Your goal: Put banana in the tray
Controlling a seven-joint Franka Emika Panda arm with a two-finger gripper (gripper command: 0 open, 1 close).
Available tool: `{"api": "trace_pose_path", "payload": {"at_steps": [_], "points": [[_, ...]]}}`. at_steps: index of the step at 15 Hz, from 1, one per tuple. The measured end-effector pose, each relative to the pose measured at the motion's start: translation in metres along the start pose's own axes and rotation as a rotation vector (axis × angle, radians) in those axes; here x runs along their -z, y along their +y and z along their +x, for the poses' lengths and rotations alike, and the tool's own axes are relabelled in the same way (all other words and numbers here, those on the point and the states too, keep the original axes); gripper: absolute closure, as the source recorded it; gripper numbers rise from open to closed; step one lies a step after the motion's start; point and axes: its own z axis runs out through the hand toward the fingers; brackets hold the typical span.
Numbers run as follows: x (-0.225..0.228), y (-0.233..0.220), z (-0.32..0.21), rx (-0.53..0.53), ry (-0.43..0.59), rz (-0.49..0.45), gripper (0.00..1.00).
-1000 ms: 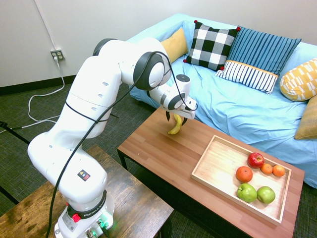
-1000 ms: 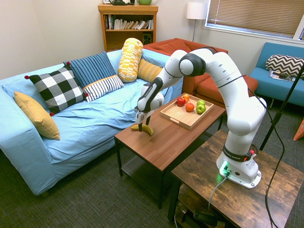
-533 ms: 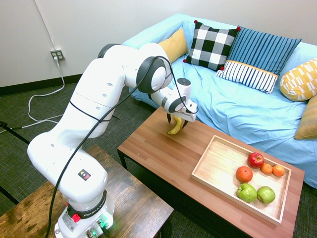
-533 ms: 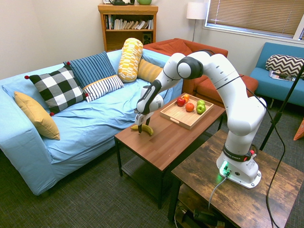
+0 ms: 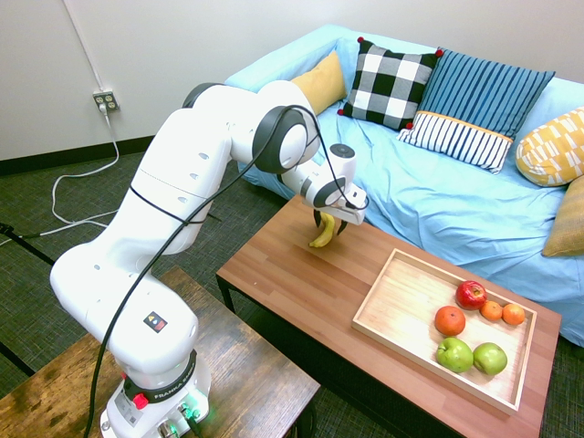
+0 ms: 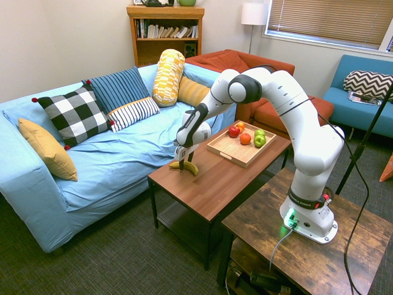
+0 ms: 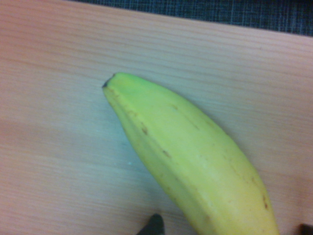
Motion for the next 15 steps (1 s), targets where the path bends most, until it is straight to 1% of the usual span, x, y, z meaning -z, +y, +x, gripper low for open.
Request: {"api": "trace_pose_path", "payload": {"at_steps": [10, 12, 14, 15], "points": [[0.006, -0.001, 0.01, -0.016, -0.02, -0.007, 1.0], [0.031, 0.0, 0.023, -0.039, 0.013, 0.004, 1.0], [0.076, 0.009, 0.038, -0.076, 0.059, 0.014, 1.0], [0.097, 0.021, 0.043, -0.107, 0.082, 0.014, 1.0]]}}
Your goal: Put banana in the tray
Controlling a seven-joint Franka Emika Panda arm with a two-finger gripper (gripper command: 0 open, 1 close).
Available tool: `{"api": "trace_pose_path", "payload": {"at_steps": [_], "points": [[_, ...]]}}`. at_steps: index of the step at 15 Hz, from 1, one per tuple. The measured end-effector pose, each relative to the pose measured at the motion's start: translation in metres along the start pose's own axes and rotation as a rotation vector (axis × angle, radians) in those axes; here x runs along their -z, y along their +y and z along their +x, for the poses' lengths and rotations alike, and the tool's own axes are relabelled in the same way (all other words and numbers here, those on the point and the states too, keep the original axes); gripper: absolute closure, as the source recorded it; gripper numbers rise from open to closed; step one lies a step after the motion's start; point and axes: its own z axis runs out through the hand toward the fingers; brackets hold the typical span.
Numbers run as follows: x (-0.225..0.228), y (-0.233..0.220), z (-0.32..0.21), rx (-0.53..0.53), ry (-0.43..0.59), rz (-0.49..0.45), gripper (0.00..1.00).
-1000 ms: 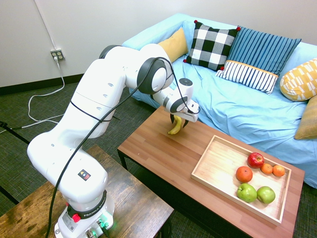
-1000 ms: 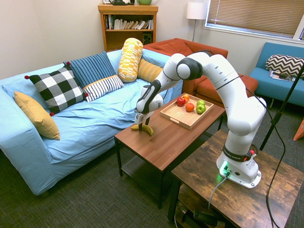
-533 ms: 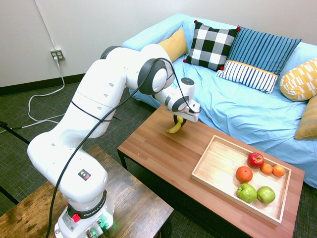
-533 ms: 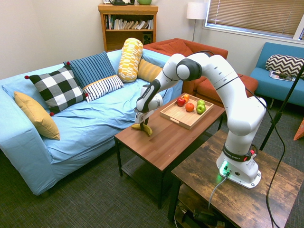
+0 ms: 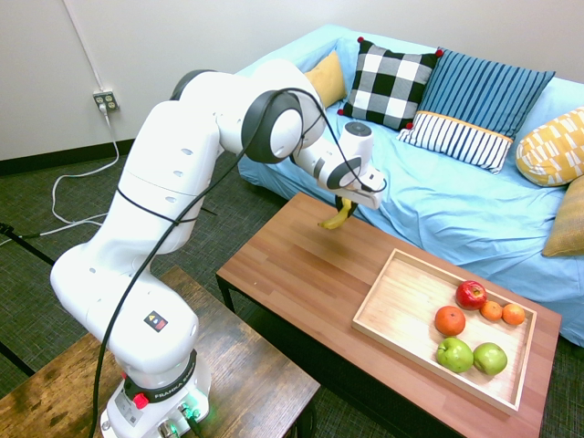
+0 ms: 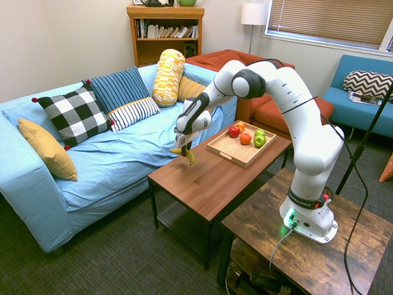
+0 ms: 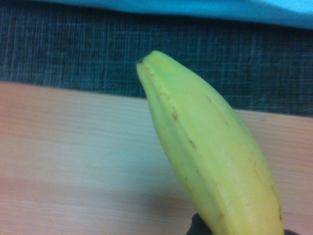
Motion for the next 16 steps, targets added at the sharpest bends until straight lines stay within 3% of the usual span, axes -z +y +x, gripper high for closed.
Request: {"api": "trace_pose_path", "payload": {"at_steps": [4, 9, 12, 16], "points": [[0.054, 0.067, 0.036, -0.156, 0.065, -0.019, 1.0], [0.08, 0.173, 0.09, -0.351, 0.095, -0.044, 1.0], [0.068, 0.221, 0.106, -0.43, 0.077, -0.065, 1.0], [0.024, 0.257, 0.111, -0.454, 0.035, -0.108, 1.0]]}}
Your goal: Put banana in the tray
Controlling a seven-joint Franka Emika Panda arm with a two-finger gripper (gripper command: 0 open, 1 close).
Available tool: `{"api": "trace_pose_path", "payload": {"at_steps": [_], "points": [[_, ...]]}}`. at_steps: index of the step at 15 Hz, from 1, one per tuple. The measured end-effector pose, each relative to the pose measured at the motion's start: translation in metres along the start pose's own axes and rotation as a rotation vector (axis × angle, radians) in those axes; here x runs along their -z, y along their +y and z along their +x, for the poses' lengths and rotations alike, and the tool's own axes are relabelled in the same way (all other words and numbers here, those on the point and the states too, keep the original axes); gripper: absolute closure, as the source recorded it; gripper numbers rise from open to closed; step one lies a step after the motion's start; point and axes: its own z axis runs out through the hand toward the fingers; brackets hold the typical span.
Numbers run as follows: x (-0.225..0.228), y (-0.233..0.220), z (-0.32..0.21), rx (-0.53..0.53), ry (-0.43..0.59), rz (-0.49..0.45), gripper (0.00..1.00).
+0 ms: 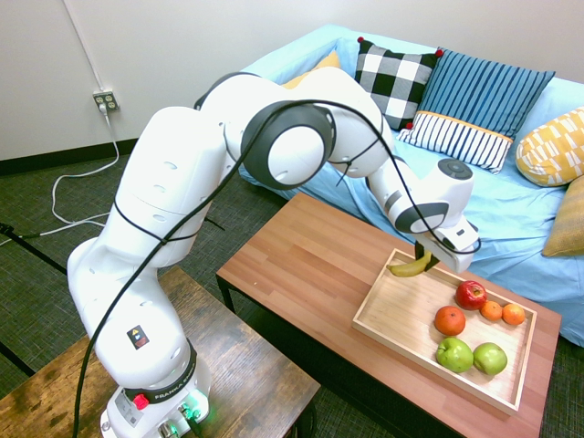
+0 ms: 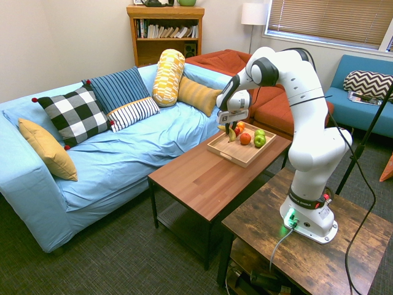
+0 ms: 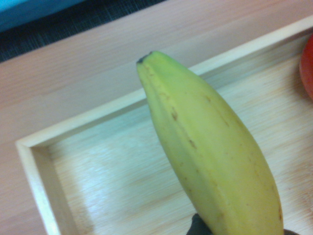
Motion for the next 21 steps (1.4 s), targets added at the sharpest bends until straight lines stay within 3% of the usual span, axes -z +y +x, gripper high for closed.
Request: {"api": "trace_pose_path", "payload": {"at_steps": [8, 9, 21], "points": [[-0.082, 0.024, 0.016, -0.009, -0.068, -0.079, 1.0], [-0.088, 0.023, 0.016, -0.006, -0.074, -0.085, 0.0], [-0.074, 0.023, 0.024, 0.032, -0.074, -0.081, 0.0]]}}
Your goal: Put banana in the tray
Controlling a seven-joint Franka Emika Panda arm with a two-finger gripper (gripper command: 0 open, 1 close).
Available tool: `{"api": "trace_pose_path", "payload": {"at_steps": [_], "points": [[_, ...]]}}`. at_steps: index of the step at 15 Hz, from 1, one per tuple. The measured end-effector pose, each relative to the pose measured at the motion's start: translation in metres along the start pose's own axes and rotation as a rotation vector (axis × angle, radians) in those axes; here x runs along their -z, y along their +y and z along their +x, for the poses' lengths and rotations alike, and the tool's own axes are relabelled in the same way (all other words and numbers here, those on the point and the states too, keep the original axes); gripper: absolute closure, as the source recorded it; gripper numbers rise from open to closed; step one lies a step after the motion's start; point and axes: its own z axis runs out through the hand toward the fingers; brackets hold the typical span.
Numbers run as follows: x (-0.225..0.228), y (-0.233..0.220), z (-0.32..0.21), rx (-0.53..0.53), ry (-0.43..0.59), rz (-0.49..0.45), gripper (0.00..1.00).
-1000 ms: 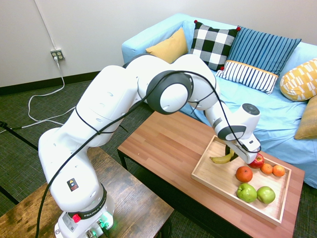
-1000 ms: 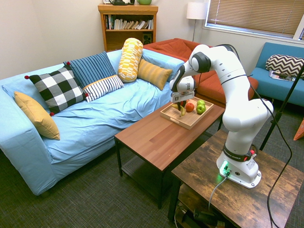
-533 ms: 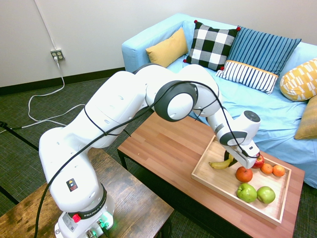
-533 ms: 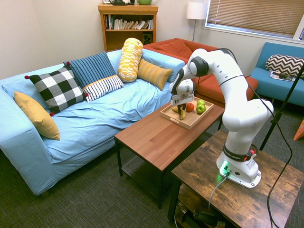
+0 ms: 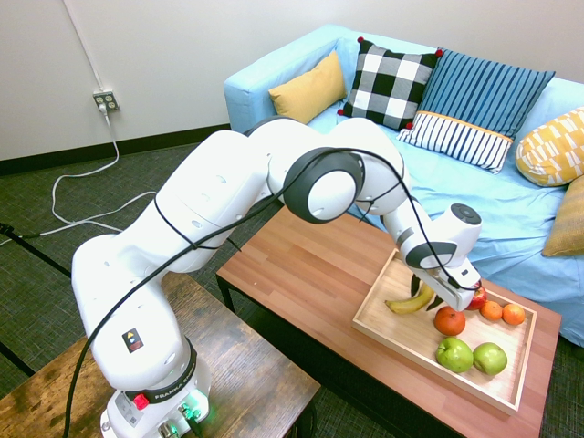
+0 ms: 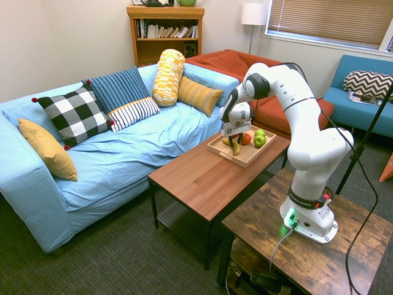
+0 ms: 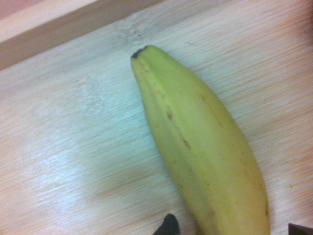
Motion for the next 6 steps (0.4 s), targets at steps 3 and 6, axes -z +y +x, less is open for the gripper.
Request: {"api": "trace_pose_path", "payload": {"at_steps": [3, 6], "points": [[0.03, 0.003, -0.006, -0.001, 0.012, 0.02, 0.0], [0.06, 0.009, -0.019, 0.002, 0.027, 0.026, 0.0]]}}
